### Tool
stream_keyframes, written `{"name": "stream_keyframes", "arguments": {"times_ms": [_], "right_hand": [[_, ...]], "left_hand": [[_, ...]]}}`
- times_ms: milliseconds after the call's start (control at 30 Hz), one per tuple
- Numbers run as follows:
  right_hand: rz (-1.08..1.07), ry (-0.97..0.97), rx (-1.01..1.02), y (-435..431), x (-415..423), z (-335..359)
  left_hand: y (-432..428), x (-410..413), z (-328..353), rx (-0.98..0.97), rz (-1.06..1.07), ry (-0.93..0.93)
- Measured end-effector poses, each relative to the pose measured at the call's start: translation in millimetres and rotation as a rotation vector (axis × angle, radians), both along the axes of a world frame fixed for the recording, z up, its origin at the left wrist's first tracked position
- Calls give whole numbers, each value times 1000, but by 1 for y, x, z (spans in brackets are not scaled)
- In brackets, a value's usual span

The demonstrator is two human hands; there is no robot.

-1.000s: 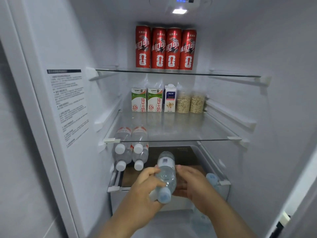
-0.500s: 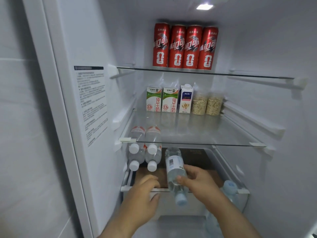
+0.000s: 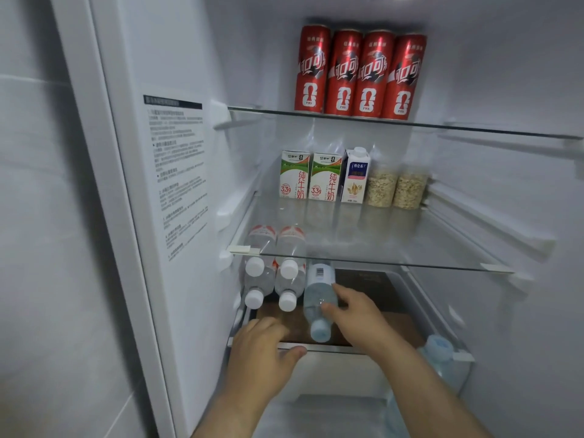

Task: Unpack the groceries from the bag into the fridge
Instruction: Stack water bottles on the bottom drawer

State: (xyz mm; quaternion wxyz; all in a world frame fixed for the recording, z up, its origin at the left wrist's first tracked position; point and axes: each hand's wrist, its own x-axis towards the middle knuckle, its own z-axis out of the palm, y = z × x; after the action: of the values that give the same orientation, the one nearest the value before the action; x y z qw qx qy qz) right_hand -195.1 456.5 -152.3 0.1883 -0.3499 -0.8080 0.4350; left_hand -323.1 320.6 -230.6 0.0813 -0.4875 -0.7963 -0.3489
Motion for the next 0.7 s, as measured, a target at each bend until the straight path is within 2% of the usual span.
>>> {"name": "stream_keyframes", "arguments": {"times_ms": [133, 700], "right_hand": [[-3, -70, 14, 9, -12, 7], [-17, -80, 0, 21, -29, 19]], "left_hand": [[1, 0, 1, -2, -2, -32], [-2, 3, 1, 21, 16, -37]]}}
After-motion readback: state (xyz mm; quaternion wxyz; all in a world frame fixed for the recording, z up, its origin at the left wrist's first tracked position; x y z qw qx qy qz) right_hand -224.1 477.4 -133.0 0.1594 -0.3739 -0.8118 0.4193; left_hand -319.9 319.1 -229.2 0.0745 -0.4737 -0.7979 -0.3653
